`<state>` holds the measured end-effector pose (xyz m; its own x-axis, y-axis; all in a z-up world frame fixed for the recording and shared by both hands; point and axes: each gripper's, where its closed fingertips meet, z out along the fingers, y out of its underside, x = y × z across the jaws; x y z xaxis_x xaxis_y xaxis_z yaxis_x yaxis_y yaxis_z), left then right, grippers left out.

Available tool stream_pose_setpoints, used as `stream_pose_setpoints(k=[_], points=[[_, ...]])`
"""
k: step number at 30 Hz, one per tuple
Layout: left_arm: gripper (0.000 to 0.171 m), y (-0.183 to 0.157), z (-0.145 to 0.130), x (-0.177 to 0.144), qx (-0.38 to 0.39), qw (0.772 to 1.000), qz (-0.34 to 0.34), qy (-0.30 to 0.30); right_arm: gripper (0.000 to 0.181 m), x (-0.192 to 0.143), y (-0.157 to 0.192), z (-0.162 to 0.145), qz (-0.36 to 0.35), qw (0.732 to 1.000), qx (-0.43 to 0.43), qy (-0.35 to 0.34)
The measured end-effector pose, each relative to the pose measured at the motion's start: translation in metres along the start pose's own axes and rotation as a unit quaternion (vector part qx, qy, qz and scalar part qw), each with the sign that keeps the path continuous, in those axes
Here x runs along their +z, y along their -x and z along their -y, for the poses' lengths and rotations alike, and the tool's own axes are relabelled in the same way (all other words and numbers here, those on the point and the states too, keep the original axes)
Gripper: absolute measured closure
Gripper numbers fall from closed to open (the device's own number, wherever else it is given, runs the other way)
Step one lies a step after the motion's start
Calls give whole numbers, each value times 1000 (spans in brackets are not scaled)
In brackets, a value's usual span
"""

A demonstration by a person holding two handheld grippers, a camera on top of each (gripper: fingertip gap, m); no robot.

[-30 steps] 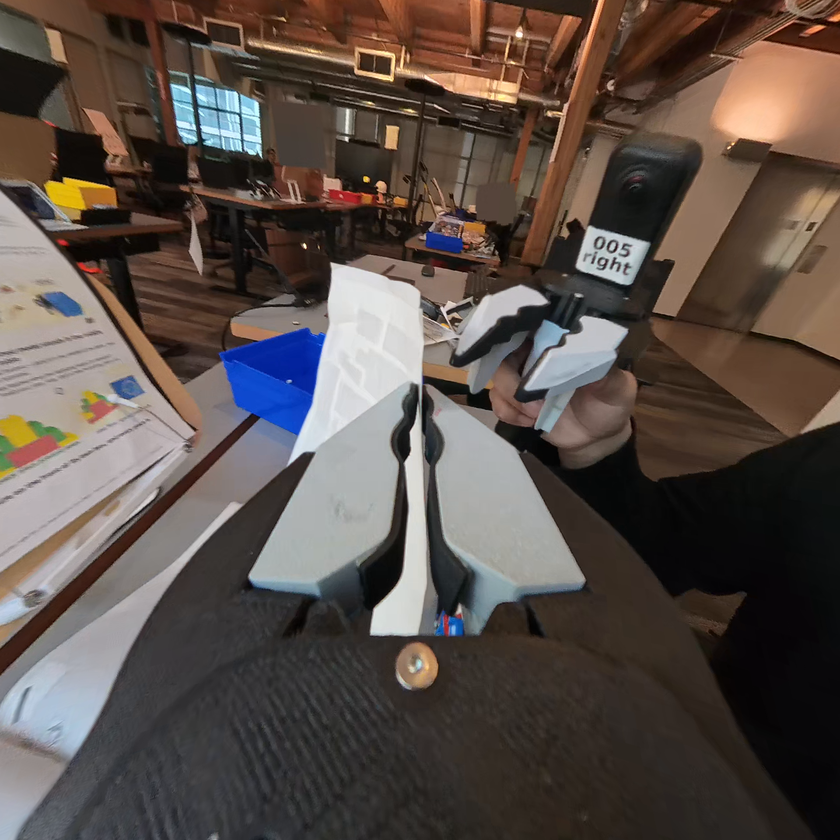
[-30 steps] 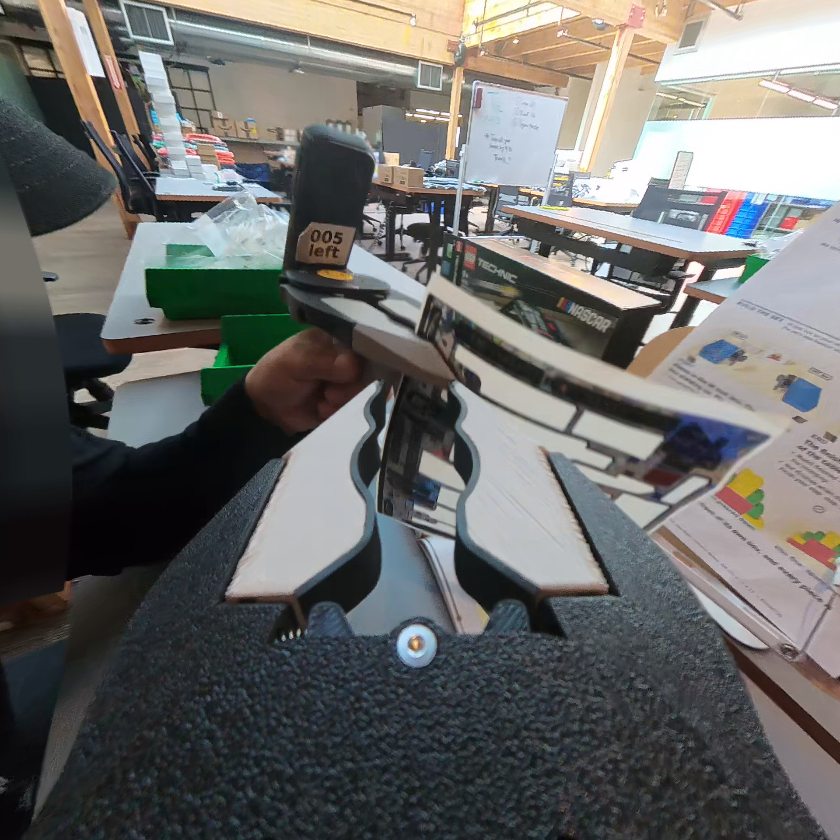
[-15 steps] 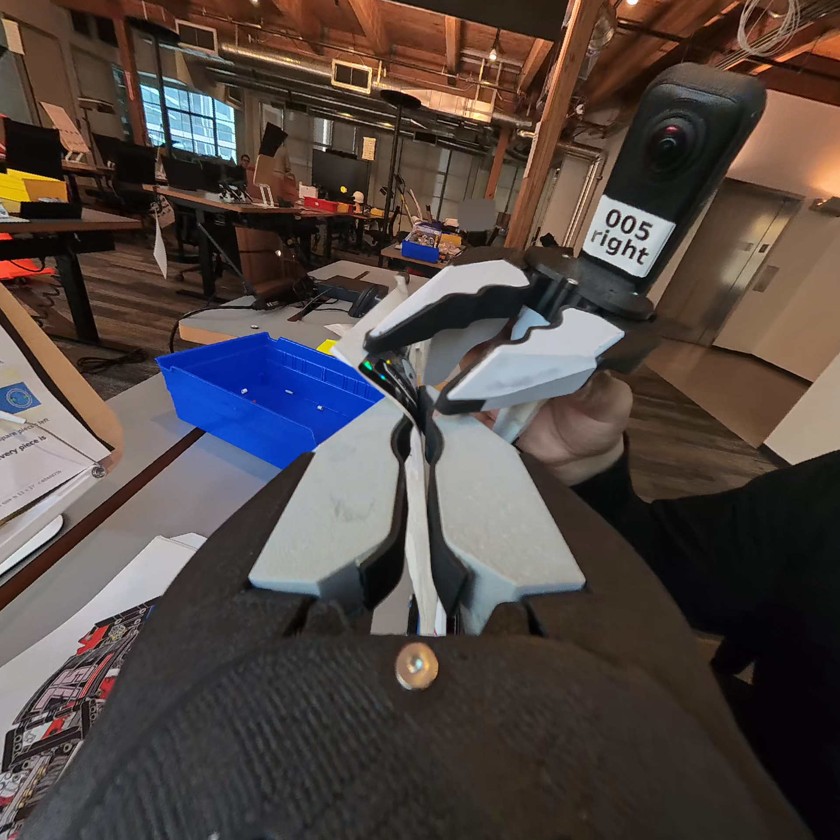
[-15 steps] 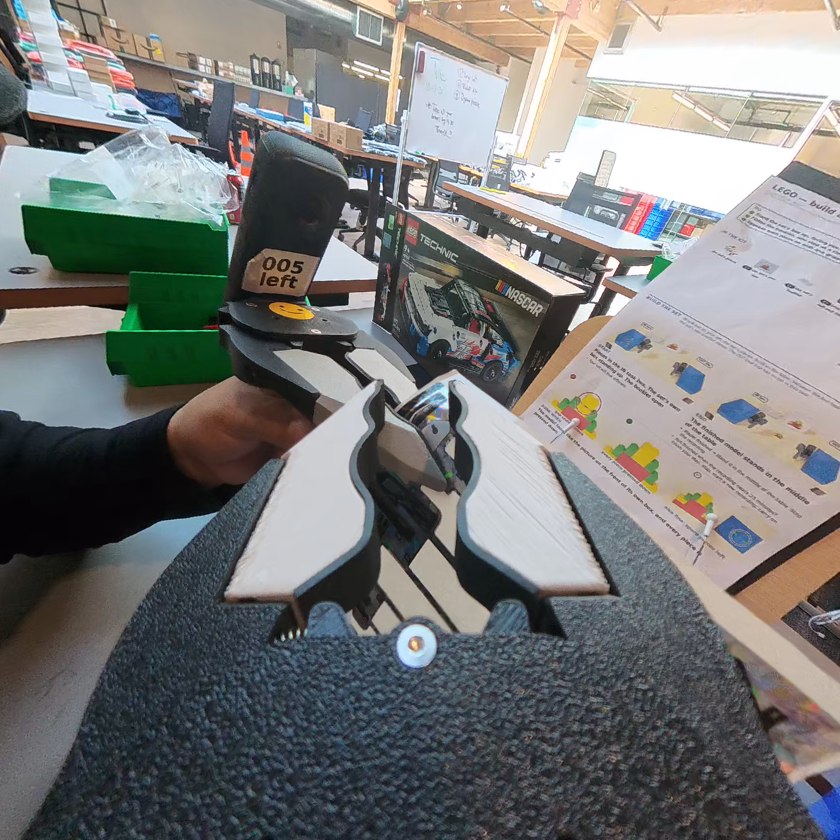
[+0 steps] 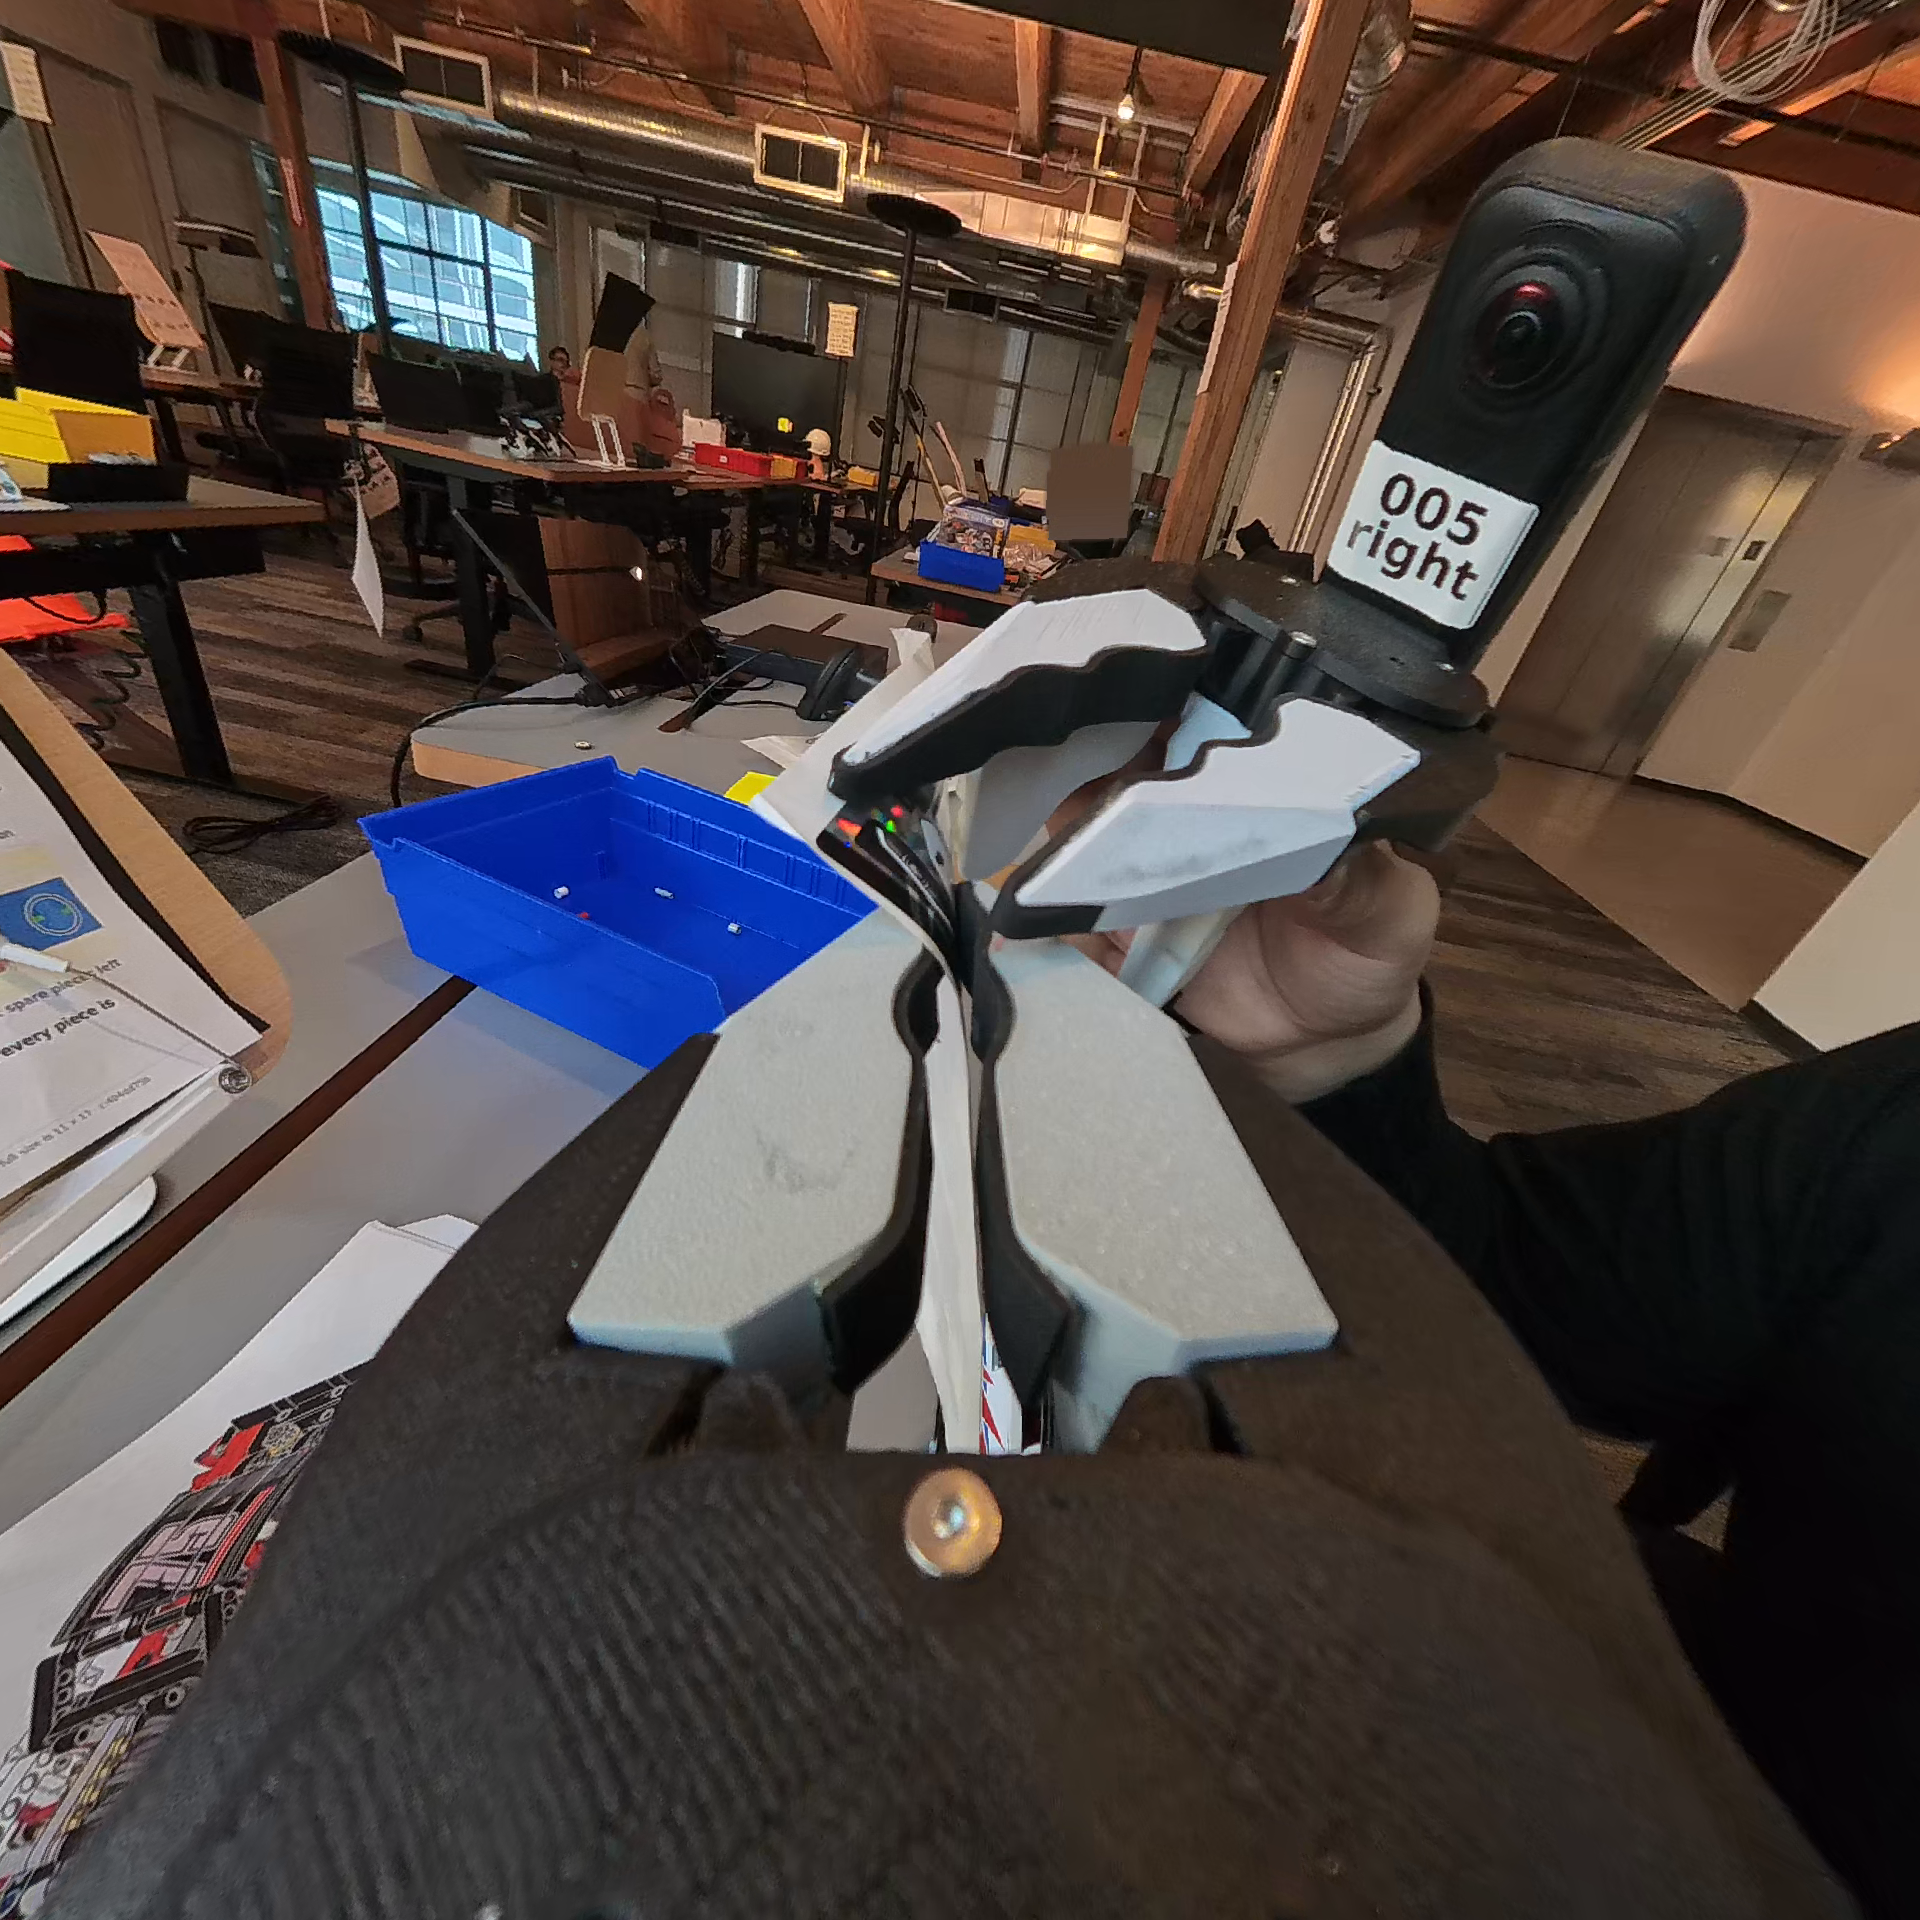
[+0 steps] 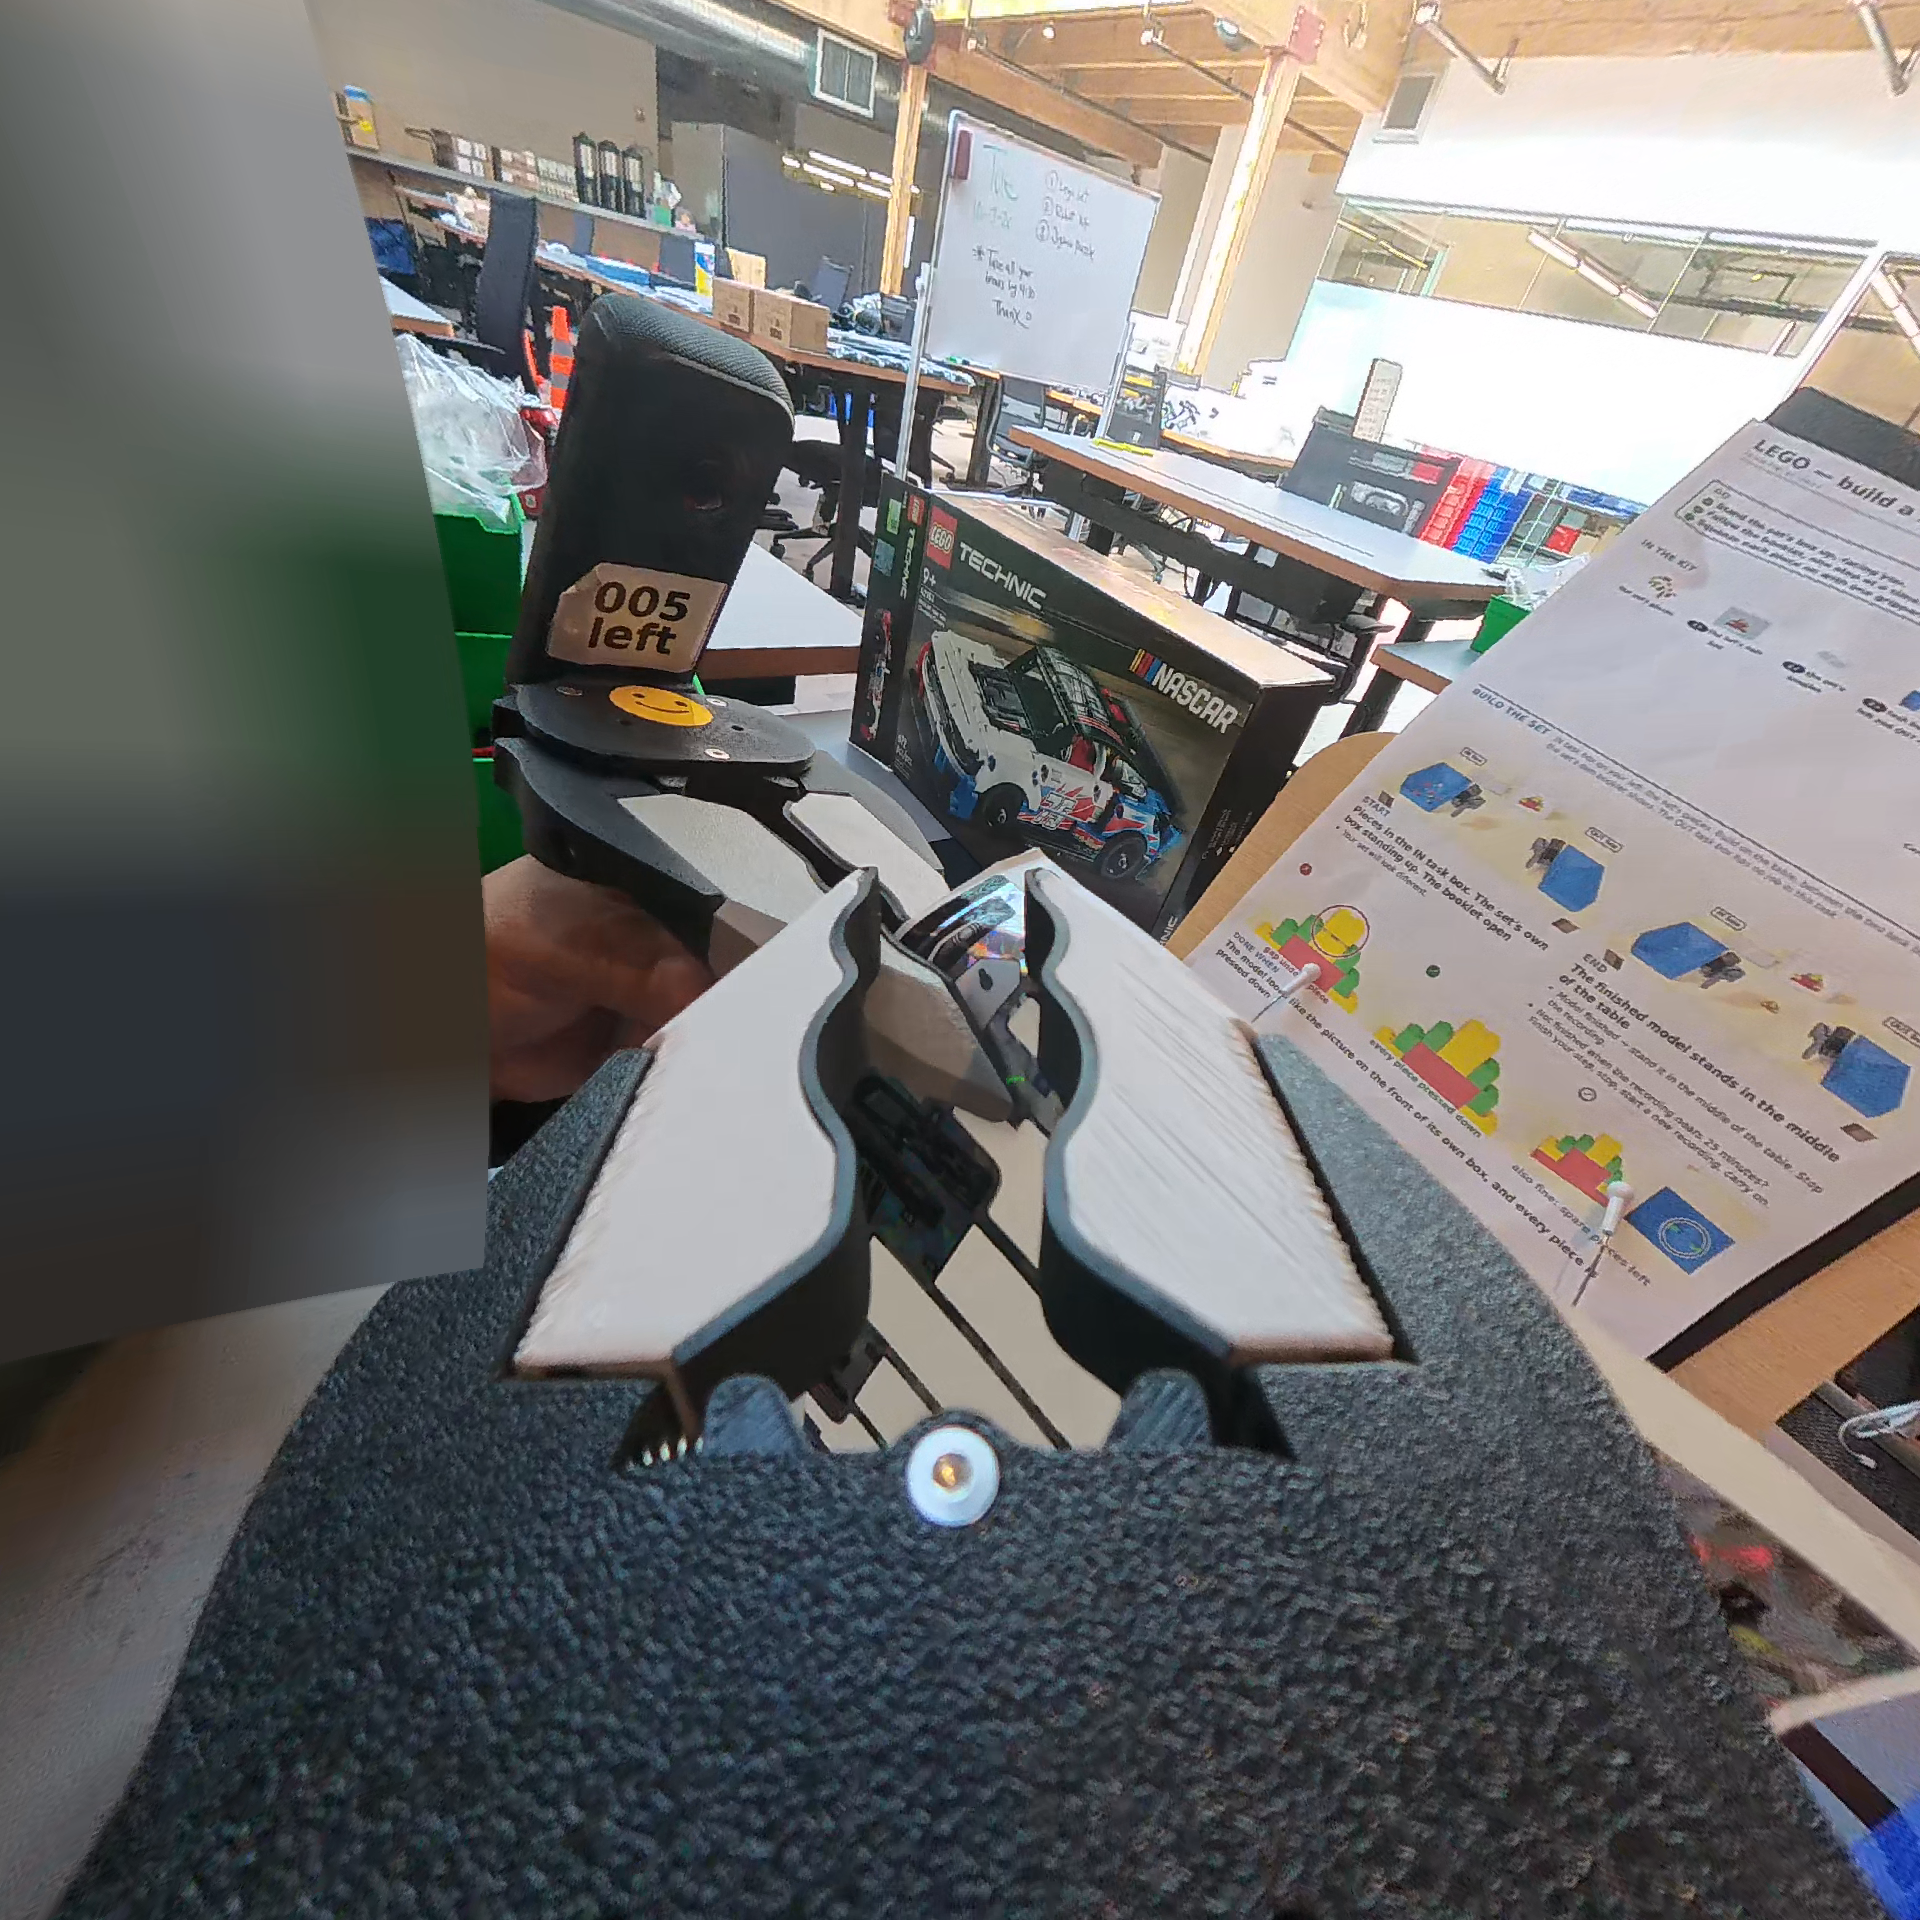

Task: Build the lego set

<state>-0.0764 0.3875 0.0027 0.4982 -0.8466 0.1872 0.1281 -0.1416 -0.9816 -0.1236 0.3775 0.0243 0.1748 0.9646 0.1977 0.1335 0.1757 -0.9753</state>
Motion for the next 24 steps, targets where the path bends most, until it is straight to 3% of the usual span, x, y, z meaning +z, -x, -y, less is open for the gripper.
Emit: stream_pose_setpoints(k=[24], points=[[171,1,-14,6,-3,999,-17,34,155,-5,-12,-4,-18,1000,1,4]])
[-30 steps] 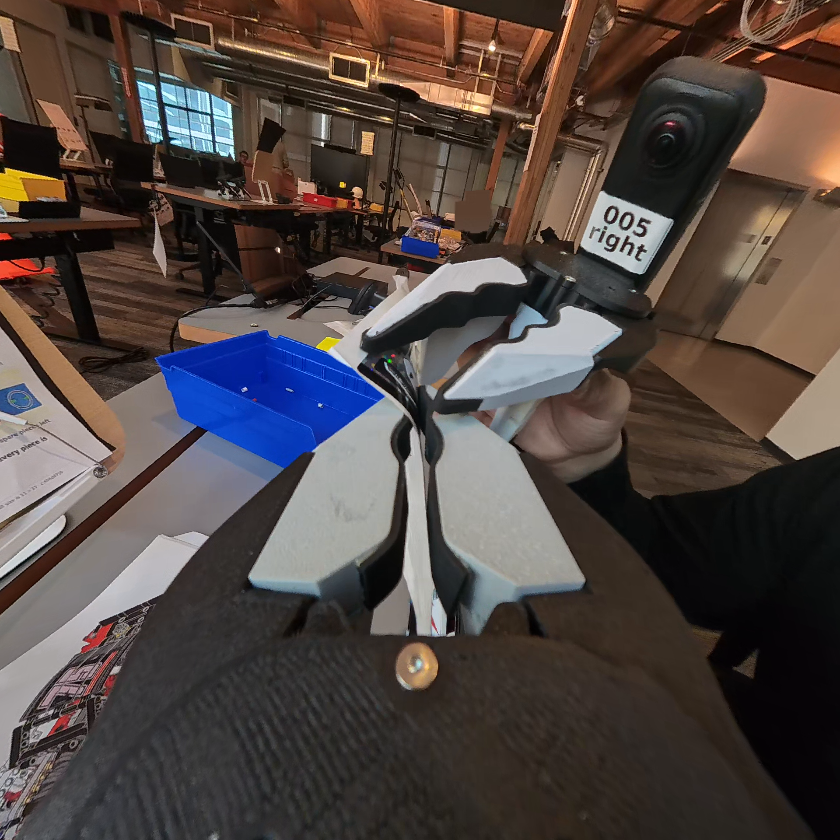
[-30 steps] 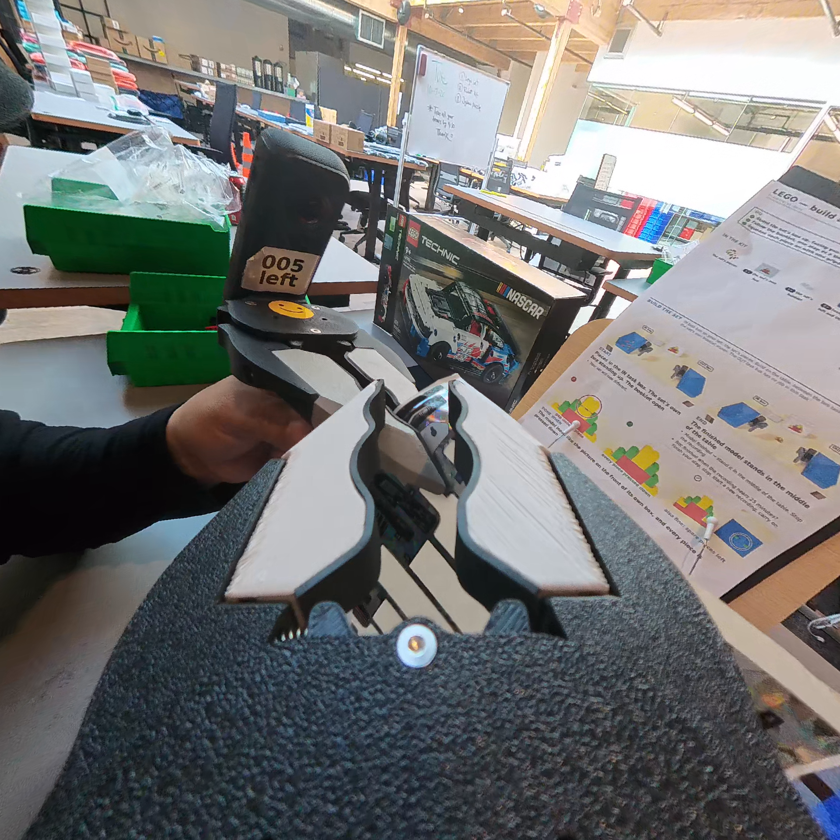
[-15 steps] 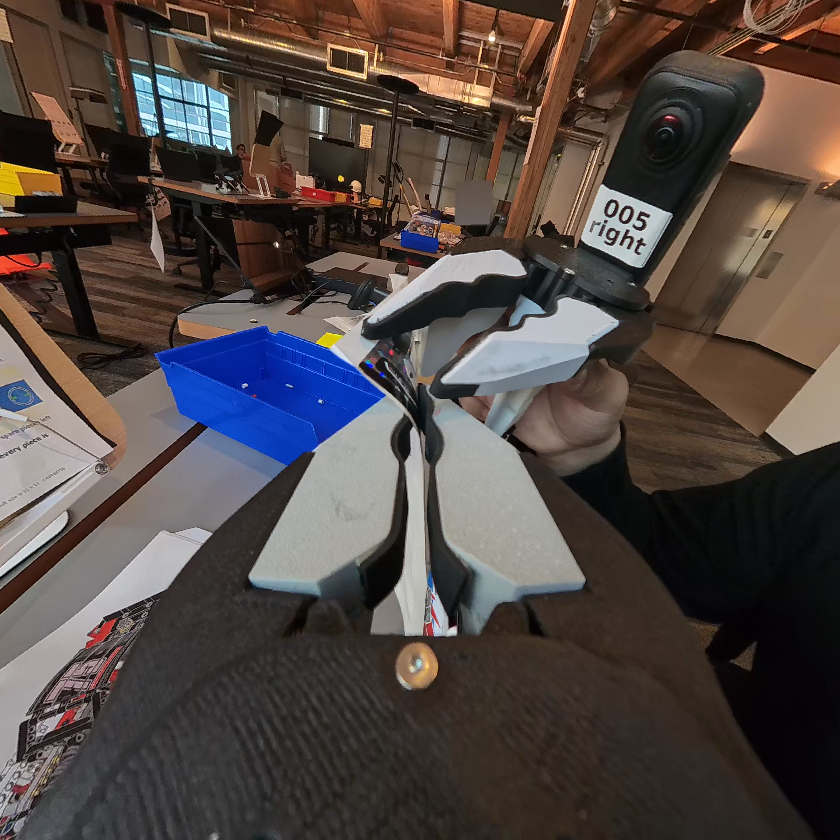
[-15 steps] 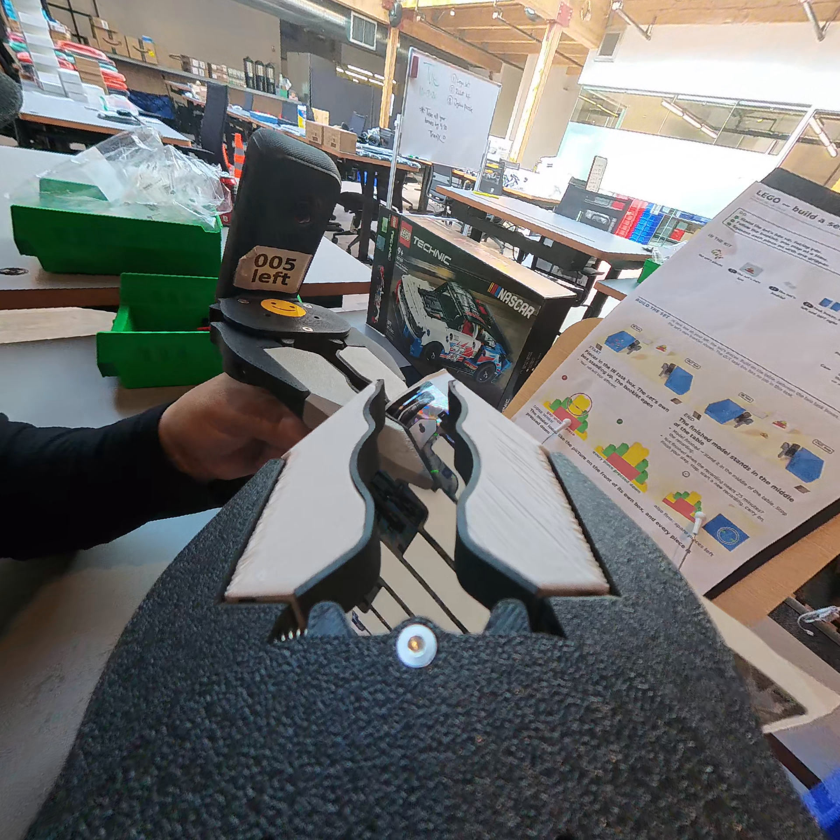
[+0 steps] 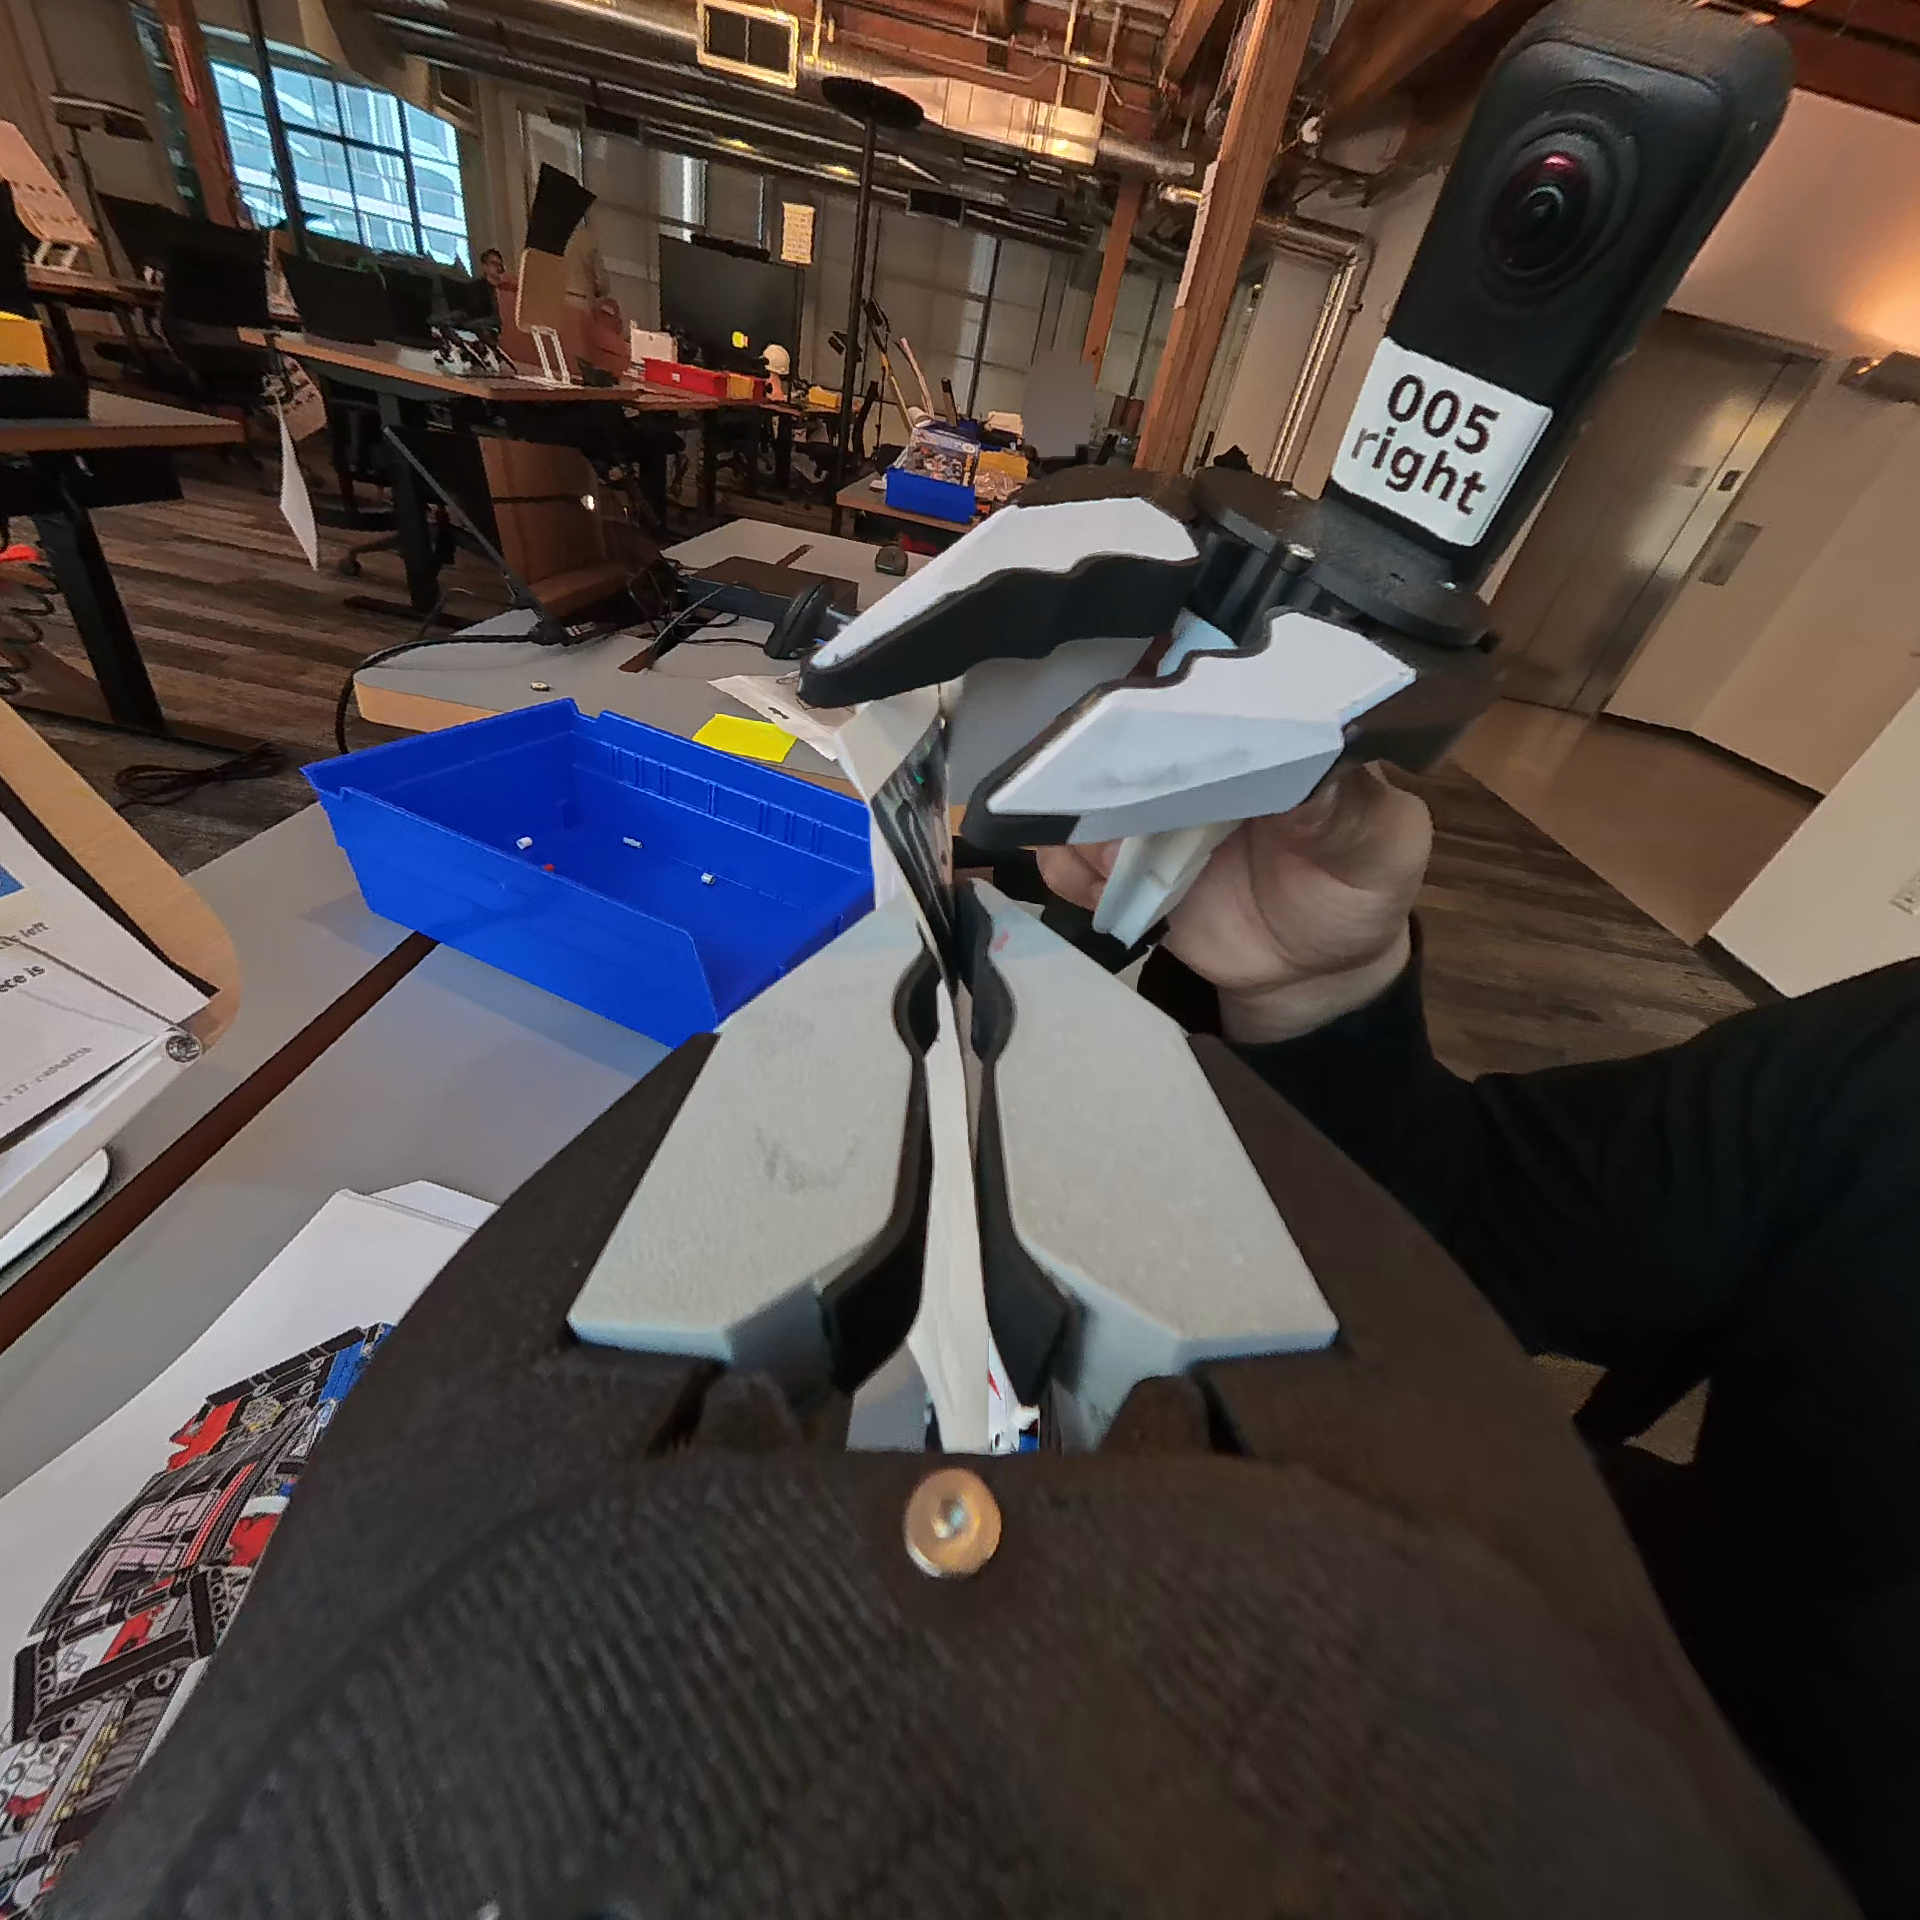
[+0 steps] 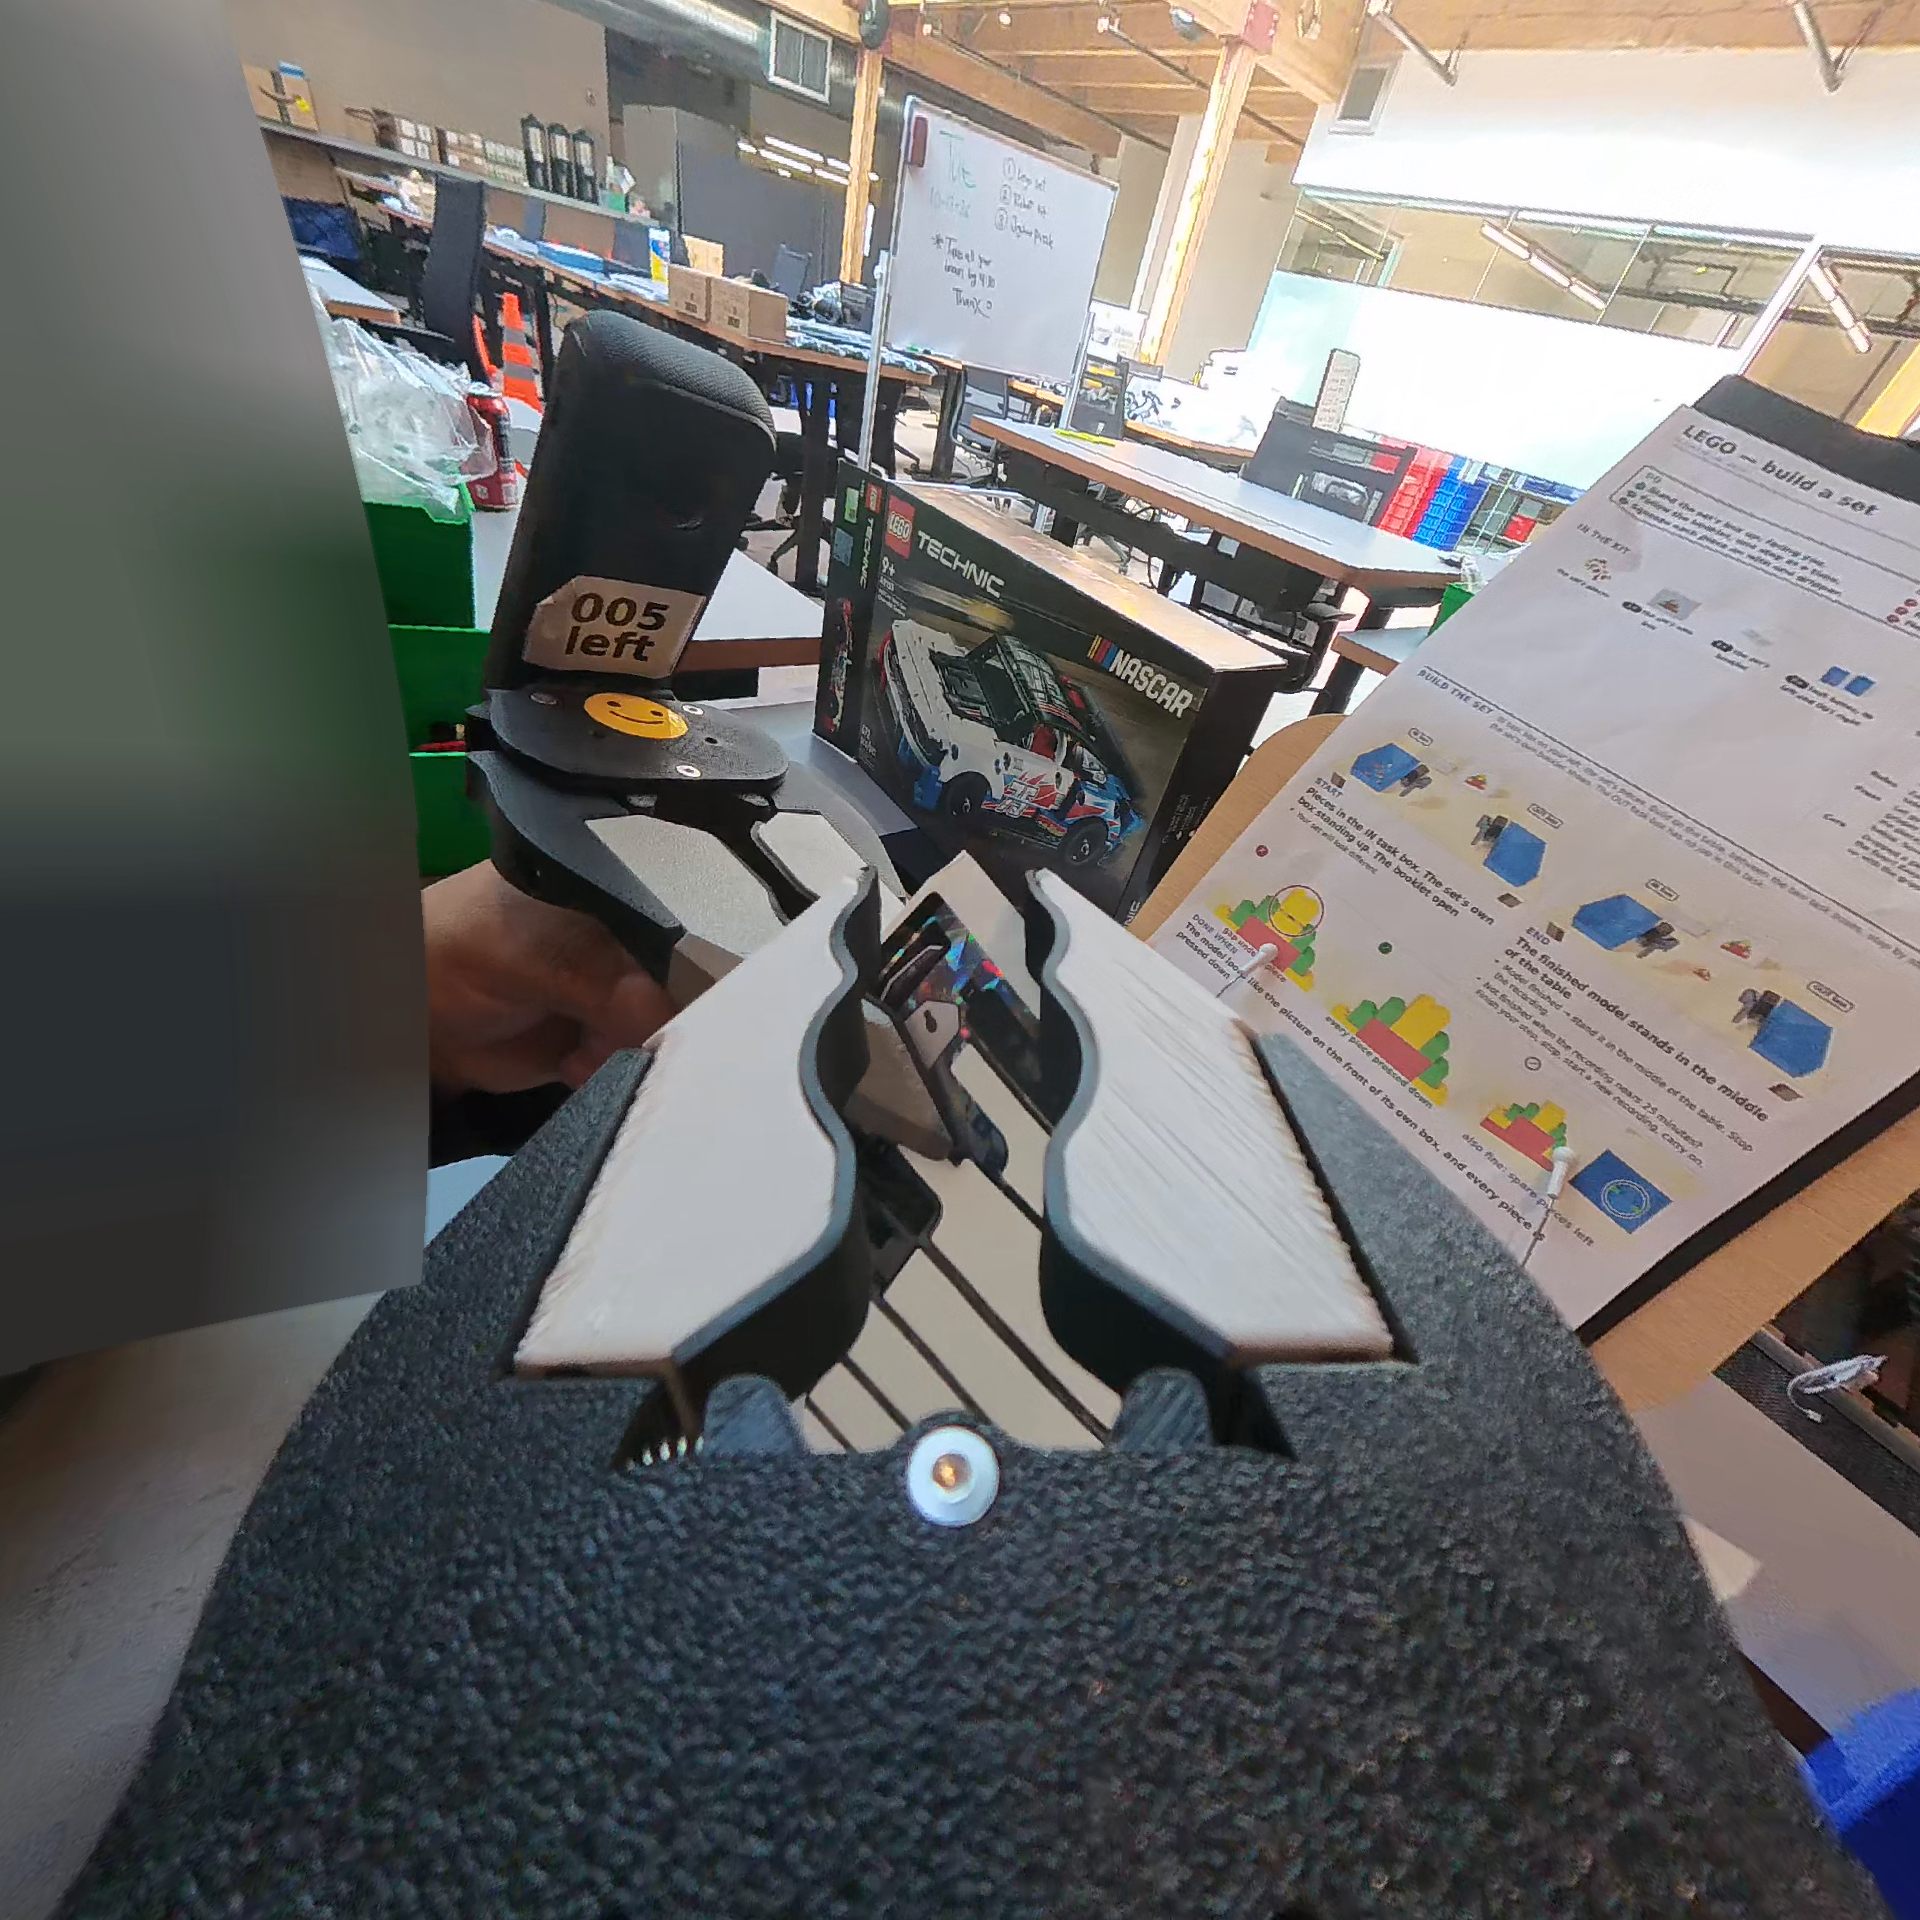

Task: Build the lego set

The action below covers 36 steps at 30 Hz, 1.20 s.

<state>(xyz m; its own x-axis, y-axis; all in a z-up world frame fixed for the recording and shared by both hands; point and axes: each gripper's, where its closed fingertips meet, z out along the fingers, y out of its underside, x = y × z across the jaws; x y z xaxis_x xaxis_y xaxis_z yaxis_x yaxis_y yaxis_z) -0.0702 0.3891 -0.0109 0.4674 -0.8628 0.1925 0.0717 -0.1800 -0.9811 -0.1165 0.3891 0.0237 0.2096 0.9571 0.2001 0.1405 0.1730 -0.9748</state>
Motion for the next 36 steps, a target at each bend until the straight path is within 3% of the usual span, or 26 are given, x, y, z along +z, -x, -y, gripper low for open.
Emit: stream_pose_setpoints(k=[18,22,28,32,36], points=[[171,2,-1,-4,11,1000,-3,10,155,-3,-6,0,-13,1000,-5,-3],[171,22,-3,-28,6,1000,-6,30,154,-11,-28,-1,-48,999,14,-11],[171,45,11,-69,-40,999,-6,-6,152,-40,-77,-3,-93,988,107,-55],[171,43,18,-78,-45,999,-14,-21,151,-50,-78,7,-47,980,161,-106],[171,41,17,-77,-47,999,-19,-19,147,-48,-78,3,-51,983,151,-89]])
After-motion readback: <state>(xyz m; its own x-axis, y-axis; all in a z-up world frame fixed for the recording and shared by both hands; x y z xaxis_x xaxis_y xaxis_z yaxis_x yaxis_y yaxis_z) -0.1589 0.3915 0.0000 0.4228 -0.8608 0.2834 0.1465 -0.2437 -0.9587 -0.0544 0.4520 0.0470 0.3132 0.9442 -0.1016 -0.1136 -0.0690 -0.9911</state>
